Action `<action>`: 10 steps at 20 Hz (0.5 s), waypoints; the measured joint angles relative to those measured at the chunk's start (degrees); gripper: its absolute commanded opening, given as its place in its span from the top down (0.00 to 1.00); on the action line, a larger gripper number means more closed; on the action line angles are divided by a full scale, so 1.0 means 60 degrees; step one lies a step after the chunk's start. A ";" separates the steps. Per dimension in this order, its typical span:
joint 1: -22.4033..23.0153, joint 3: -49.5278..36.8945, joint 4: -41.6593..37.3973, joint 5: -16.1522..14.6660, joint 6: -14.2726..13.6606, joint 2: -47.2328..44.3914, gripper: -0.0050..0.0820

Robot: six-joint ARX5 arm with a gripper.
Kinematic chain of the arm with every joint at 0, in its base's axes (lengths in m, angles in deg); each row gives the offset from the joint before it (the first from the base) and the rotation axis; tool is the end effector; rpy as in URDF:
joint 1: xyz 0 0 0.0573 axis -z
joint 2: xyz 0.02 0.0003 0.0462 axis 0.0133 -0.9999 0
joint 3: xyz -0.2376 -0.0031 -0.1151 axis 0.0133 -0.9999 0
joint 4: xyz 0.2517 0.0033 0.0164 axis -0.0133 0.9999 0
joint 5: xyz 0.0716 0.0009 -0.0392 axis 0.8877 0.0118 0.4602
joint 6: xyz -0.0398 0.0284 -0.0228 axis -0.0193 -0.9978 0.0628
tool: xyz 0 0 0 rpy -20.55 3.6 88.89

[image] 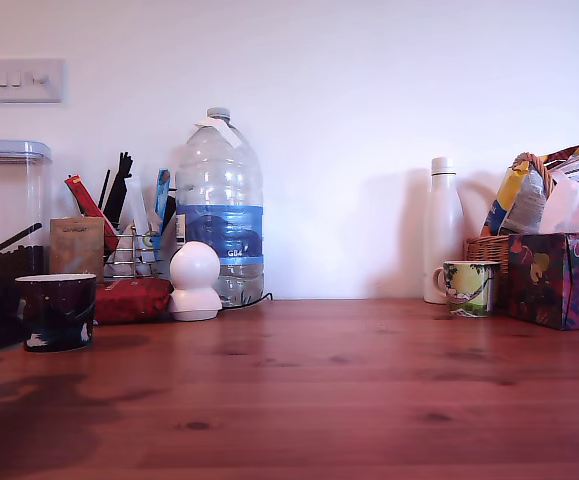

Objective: Pick up the coffee capsules from the table one by one and drop them inside the nearest coffee cup

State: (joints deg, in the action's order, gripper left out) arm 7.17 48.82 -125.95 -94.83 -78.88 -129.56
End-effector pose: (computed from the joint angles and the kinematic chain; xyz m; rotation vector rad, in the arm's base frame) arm 0.2294 -0.0303 0.0854 -0.0791 0.3139 -0.2536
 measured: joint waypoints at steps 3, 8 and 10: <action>0.0000 0.0004 -0.0495 -0.0007 0.0000 0.0168 0.81; 0.0000 0.0146 -0.0554 0.0040 -0.0302 0.1337 0.81; -0.0007 0.0535 -0.0058 0.0066 -0.0353 0.1639 0.81</action>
State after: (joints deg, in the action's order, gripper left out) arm 7.13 52.04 -126.30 -94.44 -81.00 -119.72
